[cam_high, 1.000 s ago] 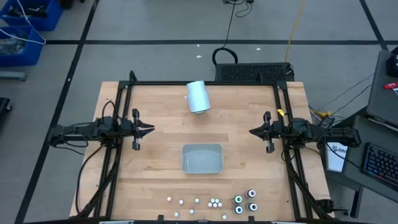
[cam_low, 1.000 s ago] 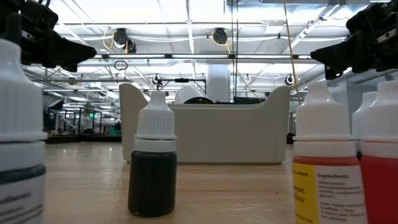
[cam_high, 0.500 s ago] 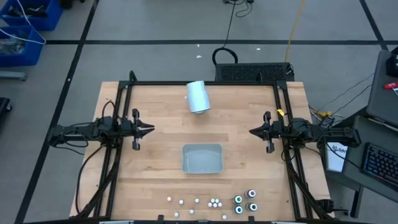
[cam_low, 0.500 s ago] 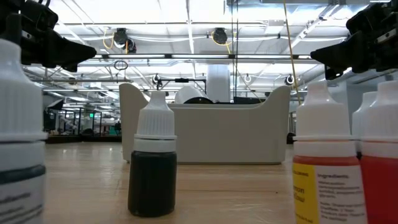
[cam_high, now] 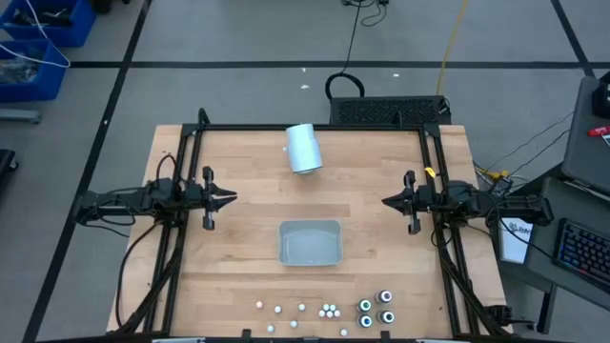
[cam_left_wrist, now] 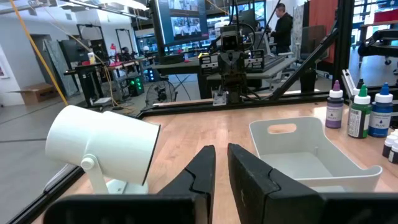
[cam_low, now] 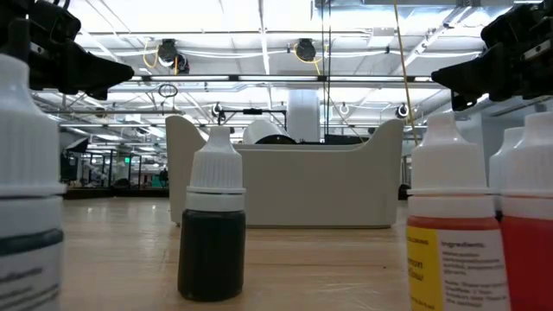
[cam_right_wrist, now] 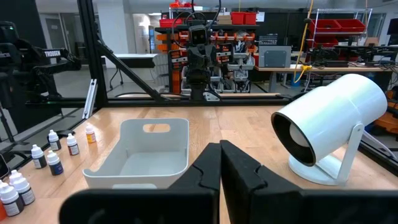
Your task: Pick & Place food coloring
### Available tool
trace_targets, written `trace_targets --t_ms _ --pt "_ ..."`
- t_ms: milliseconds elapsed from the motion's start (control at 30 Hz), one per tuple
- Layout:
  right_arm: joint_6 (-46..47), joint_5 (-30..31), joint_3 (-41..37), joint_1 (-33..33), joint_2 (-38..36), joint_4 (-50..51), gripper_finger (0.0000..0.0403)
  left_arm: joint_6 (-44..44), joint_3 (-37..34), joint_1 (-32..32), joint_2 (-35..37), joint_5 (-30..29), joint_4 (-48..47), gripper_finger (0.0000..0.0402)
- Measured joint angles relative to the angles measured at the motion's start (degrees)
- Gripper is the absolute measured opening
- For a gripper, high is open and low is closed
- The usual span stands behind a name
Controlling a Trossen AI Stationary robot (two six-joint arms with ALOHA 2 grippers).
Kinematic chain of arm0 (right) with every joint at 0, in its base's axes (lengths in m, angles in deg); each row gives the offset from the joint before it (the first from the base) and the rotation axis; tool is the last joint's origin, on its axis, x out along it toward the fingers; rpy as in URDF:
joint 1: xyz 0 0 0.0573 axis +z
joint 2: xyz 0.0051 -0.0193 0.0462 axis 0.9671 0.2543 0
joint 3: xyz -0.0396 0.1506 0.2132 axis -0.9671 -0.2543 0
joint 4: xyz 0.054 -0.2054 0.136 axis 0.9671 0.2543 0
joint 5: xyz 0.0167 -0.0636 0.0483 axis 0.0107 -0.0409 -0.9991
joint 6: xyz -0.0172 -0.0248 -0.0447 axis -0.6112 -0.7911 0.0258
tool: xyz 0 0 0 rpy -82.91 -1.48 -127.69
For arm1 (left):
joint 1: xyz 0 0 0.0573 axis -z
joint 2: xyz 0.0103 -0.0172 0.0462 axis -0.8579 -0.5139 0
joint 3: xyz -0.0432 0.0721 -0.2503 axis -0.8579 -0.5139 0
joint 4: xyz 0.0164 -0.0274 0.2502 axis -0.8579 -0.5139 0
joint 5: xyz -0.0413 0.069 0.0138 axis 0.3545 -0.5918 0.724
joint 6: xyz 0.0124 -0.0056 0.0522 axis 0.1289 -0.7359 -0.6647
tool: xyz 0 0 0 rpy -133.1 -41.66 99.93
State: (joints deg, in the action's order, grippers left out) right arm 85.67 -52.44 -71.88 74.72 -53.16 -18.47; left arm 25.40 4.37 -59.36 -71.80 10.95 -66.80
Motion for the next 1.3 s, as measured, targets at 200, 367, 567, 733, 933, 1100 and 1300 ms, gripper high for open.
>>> trace_targets --t_ms 200,367,567,733,933,1100,1300 --pt "0.00 0.01 0.00 0.01 0.02 0.02 0.0000 0.00 -0.02 0.01 0.01 0.02 0.00 0.0051" --pt "0.00 -0.01 0.00 0.01 0.01 -0.01 0.0000 0.13 -0.02 0.01 0.02 0.02 0.00 0.0051" --pt "-0.01 -0.01 0.01 0.01 0.02 -0.06 0.0000 0.35 -0.01 0.01 0.00 0.02 0.00 0.0051" --pt "0.00 0.01 0.01 0.01 0.00 -0.11 0.0000 4.04 0.00 0.00 0.01 0.04 0.02 0.0051" --pt "0.00 0.01 -0.01 0.01 0.00 -0.17 0.0000 13.18 0.00 0.01 0.00 0.02 0.06 0.0051" --pt "0.00 0.01 0.01 -0.01 0.00 -0.17 0.0000 13.82 -0.02 0.01 0.00 -1.91 -0.81 0.0051" --pt "-3.72 0.29 0.00 0.00 0.02 -2.37 0.0000 11.85 0.07 0.01 -0.02 -4.33 -1.60 0.0051"
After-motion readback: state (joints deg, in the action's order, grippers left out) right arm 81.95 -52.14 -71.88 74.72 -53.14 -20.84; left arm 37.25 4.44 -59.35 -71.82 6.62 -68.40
